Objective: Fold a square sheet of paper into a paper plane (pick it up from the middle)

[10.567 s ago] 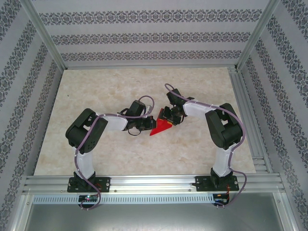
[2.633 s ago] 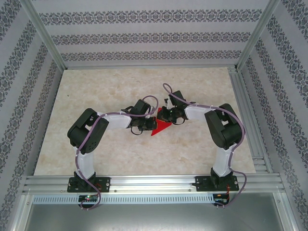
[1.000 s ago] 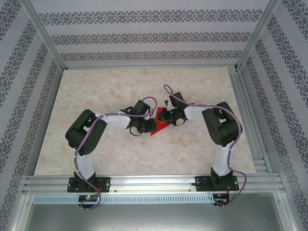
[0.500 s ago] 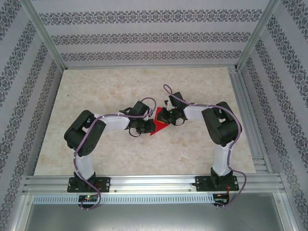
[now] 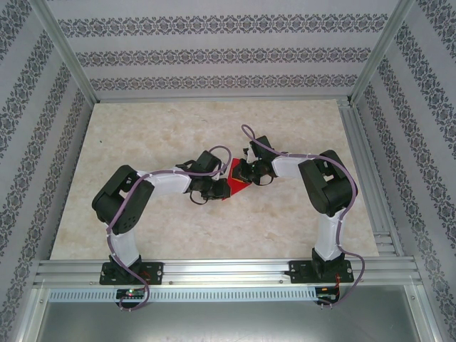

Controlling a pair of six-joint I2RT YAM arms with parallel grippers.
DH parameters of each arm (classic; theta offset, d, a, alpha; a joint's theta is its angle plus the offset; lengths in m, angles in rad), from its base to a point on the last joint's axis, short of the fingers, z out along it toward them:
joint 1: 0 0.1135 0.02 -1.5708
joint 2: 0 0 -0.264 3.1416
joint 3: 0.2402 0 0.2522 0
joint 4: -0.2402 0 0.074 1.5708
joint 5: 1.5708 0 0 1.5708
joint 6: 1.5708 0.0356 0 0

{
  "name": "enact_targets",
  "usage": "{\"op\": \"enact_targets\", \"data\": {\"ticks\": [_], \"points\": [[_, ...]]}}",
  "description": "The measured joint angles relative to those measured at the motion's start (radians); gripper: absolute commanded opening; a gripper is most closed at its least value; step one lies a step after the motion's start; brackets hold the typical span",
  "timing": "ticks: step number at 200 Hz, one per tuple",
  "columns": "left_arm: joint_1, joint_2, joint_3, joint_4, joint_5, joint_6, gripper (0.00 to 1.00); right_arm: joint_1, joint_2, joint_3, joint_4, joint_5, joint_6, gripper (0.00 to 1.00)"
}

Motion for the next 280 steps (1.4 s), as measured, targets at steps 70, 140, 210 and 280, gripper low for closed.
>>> {"op": "enact_targets", "data": {"ticks": [70,140,210,280], "points": [[0.000,0.002,-0.024,0.018,-0.021,0.003,0.13,0.000,0.008,0.011,-0.003,-0.006,0.000,0.12],[0.000,-0.032,-0.062,0.057,-0.015,-0.001,0.15,0.000,0.008,0.011,-0.005,-0.006,-0.001,0.12],[0.000,-0.071,0.042,0.032,-0.021,-0.007,0.15,0.000,0.009,0.011,-0.005,-0.006,0.000,0.12],[0.000,0.016,0.051,0.023,-0.063,-0.008,0.11,0.000,0.010,0.011,-0.005,-0.007,0.000,0.12]]}}
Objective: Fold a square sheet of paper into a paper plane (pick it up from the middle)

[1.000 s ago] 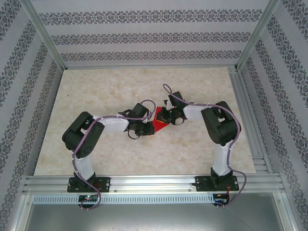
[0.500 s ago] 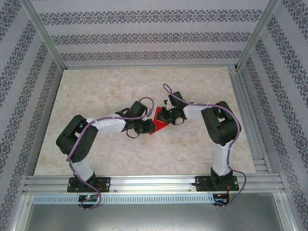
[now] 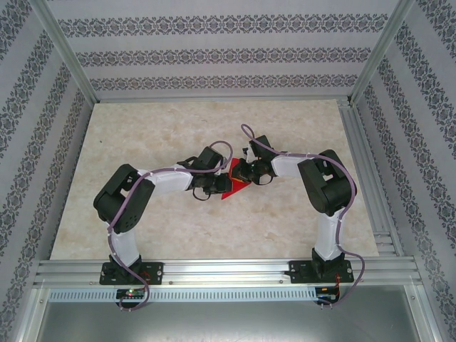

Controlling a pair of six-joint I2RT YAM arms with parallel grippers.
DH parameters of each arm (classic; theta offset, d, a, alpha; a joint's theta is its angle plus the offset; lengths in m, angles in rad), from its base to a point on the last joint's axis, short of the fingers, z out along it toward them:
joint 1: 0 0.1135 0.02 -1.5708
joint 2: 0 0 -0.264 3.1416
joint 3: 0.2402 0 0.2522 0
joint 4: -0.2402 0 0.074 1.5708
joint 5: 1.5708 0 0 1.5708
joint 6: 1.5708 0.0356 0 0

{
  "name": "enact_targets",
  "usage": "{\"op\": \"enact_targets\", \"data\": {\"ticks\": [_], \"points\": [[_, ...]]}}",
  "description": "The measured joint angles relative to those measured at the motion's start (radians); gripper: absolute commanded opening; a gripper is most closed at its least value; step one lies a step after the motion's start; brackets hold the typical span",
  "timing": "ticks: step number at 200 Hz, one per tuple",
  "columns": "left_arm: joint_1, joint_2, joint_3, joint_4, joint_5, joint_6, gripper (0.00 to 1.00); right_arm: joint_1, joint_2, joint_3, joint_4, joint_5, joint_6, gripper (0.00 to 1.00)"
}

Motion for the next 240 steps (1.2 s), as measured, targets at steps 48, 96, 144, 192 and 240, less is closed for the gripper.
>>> {"op": "enact_targets", "data": {"ticks": [48,96,144,192,240], "points": [[0.000,0.012,-0.008,-0.010,-0.026,0.000,0.06,0.000,0.000,0.004,-0.004,-0.002,0.000,0.13],[0.000,0.010,-0.042,0.024,-0.028,0.000,0.02,0.000,-0.005,0.026,-0.040,0.000,-0.001,0.14],[0.000,0.006,-0.053,0.043,-0.028,0.000,0.01,0.001,-0.090,-0.013,-0.039,0.001,0.000,0.12],[0.000,0.006,-0.053,0.043,-0.028,0.000,0.00,0.029,-0.086,-0.048,-0.033,-0.004,0.000,0.05],[0.000,0.006,-0.054,0.044,-0.028,0.000,0.00,0.048,-0.044,-0.043,-0.034,-0.034,-0.005,0.04]]}}
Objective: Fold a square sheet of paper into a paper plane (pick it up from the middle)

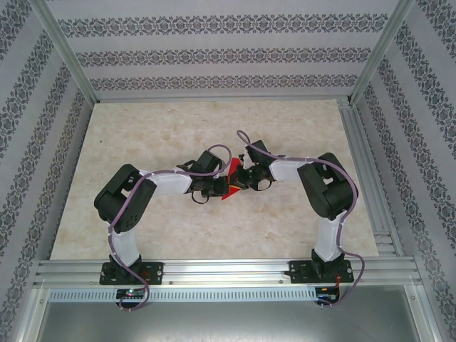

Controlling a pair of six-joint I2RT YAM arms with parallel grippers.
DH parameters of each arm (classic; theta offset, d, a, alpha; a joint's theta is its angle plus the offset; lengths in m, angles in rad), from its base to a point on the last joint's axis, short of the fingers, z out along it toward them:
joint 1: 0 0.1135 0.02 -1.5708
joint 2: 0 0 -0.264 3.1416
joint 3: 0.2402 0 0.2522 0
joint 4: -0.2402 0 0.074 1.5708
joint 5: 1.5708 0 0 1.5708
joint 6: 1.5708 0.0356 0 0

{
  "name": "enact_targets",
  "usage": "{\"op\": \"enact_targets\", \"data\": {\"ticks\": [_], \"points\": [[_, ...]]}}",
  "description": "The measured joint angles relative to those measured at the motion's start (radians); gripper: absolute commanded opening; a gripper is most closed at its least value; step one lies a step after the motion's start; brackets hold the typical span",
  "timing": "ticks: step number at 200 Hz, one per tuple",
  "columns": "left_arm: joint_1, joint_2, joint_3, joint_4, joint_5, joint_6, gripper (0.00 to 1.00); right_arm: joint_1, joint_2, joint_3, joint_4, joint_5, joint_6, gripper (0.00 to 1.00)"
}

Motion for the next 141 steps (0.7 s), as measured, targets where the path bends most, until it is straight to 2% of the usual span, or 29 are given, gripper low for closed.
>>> {"op": "enact_targets", "data": {"ticks": [72,141], "points": [[0.000,0.000,-0.002,0.000,0.005,0.012,0.00,-0.030,0.051,0.089,-0.113,-0.039,-0.082,0.04],[0.000,0.000,-0.009,0.009,0.010,0.038,0.00,-0.142,0.117,0.184,-0.130,-0.051,-0.120,0.07]]}}
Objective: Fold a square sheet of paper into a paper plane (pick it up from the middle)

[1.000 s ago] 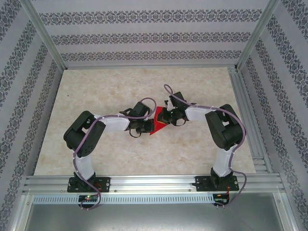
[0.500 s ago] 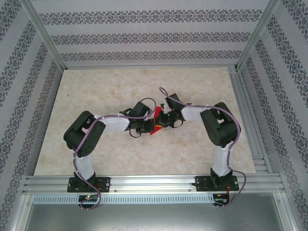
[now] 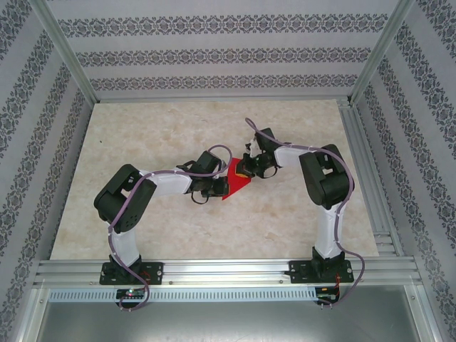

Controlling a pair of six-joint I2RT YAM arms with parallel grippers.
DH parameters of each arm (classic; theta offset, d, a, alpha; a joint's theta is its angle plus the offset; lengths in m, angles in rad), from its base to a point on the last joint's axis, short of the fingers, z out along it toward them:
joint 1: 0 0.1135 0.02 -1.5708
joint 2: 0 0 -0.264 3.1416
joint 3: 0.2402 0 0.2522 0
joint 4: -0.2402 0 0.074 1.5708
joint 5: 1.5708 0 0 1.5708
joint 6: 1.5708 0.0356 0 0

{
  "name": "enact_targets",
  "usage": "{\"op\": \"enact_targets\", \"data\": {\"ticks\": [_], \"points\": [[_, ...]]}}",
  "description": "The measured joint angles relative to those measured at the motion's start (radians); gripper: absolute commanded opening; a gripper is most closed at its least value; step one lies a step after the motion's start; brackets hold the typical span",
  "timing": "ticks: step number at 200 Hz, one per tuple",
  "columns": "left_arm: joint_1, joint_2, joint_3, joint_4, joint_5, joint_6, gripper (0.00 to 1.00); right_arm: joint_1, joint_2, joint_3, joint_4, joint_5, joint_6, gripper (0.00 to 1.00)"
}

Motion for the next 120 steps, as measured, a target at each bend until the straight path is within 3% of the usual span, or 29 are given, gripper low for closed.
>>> {"op": "enact_targets", "data": {"ticks": [86,120], "points": [[0.000,0.000,0.000,0.002,0.002,0.013,0.00,-0.108,0.080,0.165,-0.014,0.139,0.006,0.11],[0.000,-0.010,-0.001,-0.007,0.009,0.015,0.12,-0.159,0.062,0.176,-0.013,0.193,0.014,0.24]]}}
